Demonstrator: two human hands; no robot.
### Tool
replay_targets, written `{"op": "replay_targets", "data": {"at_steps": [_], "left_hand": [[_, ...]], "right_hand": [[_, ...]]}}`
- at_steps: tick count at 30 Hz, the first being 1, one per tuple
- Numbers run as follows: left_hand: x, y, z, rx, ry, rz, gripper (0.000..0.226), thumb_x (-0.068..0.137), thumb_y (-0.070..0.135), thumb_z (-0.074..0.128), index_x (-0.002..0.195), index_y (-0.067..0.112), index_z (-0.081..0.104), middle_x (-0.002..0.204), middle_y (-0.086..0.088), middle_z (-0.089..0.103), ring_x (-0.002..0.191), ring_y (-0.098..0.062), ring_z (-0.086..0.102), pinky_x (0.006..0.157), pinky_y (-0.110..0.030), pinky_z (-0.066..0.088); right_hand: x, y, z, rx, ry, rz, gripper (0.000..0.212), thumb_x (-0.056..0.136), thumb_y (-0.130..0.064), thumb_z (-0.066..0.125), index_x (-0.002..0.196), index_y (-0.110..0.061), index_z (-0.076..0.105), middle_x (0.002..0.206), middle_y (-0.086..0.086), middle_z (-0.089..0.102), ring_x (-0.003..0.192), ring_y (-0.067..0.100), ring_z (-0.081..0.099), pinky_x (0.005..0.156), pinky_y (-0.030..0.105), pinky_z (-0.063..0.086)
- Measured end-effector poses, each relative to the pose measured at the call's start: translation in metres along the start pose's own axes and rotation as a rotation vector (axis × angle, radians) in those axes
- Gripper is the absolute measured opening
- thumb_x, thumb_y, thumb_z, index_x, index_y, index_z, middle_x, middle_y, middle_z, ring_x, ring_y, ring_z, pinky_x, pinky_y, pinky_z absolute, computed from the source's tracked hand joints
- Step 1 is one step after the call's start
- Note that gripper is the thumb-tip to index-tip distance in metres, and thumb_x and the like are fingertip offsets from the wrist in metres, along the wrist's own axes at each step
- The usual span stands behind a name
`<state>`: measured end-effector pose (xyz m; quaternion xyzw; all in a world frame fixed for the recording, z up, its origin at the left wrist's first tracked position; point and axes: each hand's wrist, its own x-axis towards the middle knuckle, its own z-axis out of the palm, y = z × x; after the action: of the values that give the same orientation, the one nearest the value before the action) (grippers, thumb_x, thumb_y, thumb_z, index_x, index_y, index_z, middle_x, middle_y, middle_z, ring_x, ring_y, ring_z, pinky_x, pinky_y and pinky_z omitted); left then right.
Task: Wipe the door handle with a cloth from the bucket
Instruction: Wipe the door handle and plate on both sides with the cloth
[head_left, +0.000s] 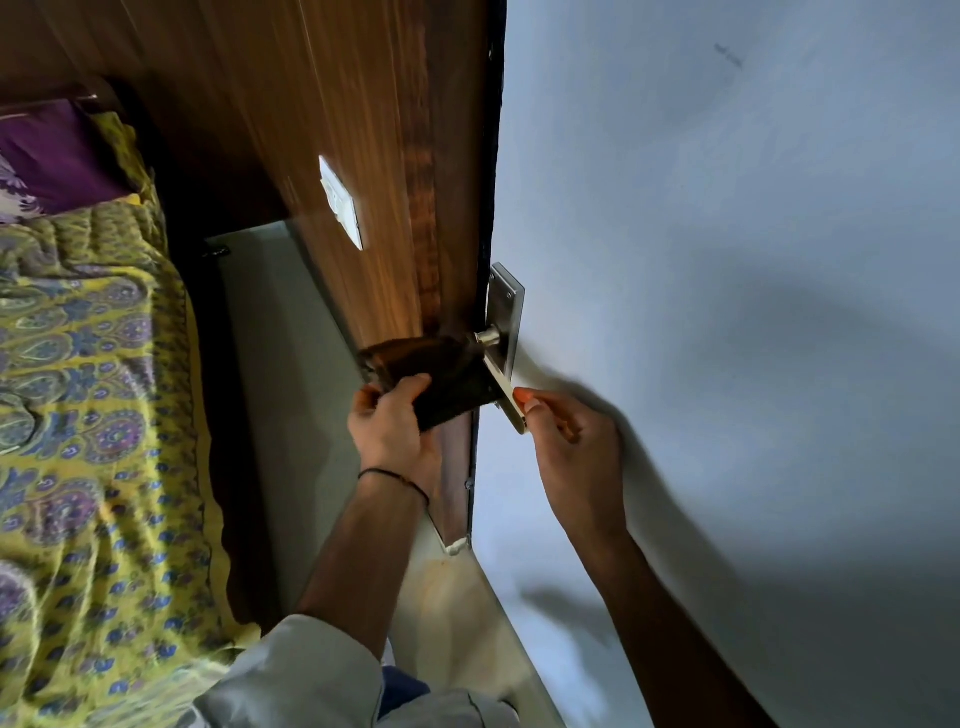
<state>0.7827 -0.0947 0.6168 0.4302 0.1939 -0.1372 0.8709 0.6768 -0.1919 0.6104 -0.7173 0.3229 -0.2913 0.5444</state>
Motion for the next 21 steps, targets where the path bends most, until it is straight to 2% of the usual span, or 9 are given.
{"op": "replay_targets", "data": {"at_steps": [3, 5, 9, 12, 15, 17, 20, 21], "left_hand": [[-0.006, -0.017, 0.000, 0.084, -0.119, -0.112, 0.037, 0.085, -0.014, 0.052, 0.119, 0.000, 0.059, 0.104, -0.018, 0.068, 0.095, -0.030, 0.068, 0.071, -0.035, 0.060], [-0.005, -0.022, -0.001, 0.091, -0.172, -0.170, 0.046, 0.084, -0.014, 0.050, 0.128, -0.004, 0.055, 0.111, -0.020, 0.066, 0.099, -0.031, 0.068, 0.073, -0.036, 0.059], [0.001, -0.022, -0.005, 0.045, -0.246, -0.248, 0.040, 0.089, 0.000, 0.060, 0.129, 0.000, 0.058, 0.117, -0.018, 0.069, 0.103, -0.030, 0.071, 0.074, -0.036, 0.061], [0.002, -0.027, -0.009, 0.011, -0.220, -0.222, 0.042, 0.093, 0.011, 0.061, 0.135, 0.007, 0.056, 0.130, -0.016, 0.066, 0.121, -0.033, 0.063, 0.090, -0.042, 0.057], [0.002, -0.025, -0.016, -0.040, -0.209, -0.123, 0.037, 0.097, 0.008, 0.053, 0.133, 0.011, 0.058, 0.128, -0.013, 0.068, 0.117, -0.031, 0.066, 0.099, -0.048, 0.053], [0.002, -0.019, -0.022, -0.009, -0.193, -0.062, 0.036, 0.097, 0.006, 0.053, 0.131, 0.014, 0.060, 0.126, -0.010, 0.070, 0.116, -0.030, 0.067, 0.096, -0.047, 0.055], [-0.004, -0.019, -0.024, 0.053, -0.181, -0.026, 0.033, 0.096, 0.002, 0.053, 0.127, 0.009, 0.061, 0.117, -0.010, 0.073, 0.110, -0.029, 0.069, 0.075, -0.034, 0.062], [-0.009, -0.020, -0.020, 0.069, -0.198, -0.029, 0.033, 0.096, 0.002, 0.053, 0.128, 0.007, 0.061, 0.117, -0.012, 0.073, 0.110, -0.030, 0.069, 0.072, -0.031, 0.062]], "right_hand": [[0.000, 0.000, 0.000, -0.005, 0.002, 0.000, 0.020, 0.095, -0.017, 0.061, 0.100, -0.016, 0.080, 0.092, -0.007, 0.080, 0.086, 0.004, 0.072, 0.082, 0.023, 0.056], [0.000, 0.000, -0.001, 0.002, -0.006, 0.011, 0.020, 0.094, -0.016, 0.061, 0.102, -0.017, 0.080, 0.093, -0.008, 0.080, 0.086, 0.002, 0.071, 0.082, 0.021, 0.055], [0.000, -0.001, -0.002, -0.001, -0.019, 0.009, 0.021, 0.094, -0.017, 0.060, 0.103, -0.018, 0.080, 0.094, -0.010, 0.079, 0.088, -0.002, 0.071, 0.082, 0.016, 0.054], [0.000, -0.001, -0.002, 0.002, -0.020, 0.016, 0.021, 0.094, -0.016, 0.060, 0.102, -0.018, 0.080, 0.093, -0.010, 0.079, 0.086, -0.002, 0.070, 0.079, 0.014, 0.054], [0.000, 0.000, -0.001, 0.011, -0.019, 0.032, 0.020, 0.094, -0.017, 0.061, 0.101, -0.019, 0.080, 0.093, -0.010, 0.079, 0.089, 0.000, 0.071, 0.082, 0.018, 0.055], [0.000, 0.000, -0.001, 0.008, -0.017, 0.028, 0.020, 0.094, -0.017, 0.061, 0.100, -0.018, 0.080, 0.092, -0.011, 0.079, 0.088, 0.000, 0.071, 0.083, 0.019, 0.055], [0.000, 0.000, -0.001, 0.015, -0.009, 0.025, 0.019, 0.094, -0.017, 0.061, 0.099, -0.017, 0.080, 0.089, -0.010, 0.079, 0.084, -0.002, 0.070, 0.078, 0.015, 0.053], [0.001, 0.001, 0.000, 0.012, -0.011, 0.020, 0.019, 0.094, -0.017, 0.062, 0.099, -0.017, 0.080, 0.088, -0.010, 0.079, 0.083, -0.002, 0.070, 0.077, 0.013, 0.052]]}}
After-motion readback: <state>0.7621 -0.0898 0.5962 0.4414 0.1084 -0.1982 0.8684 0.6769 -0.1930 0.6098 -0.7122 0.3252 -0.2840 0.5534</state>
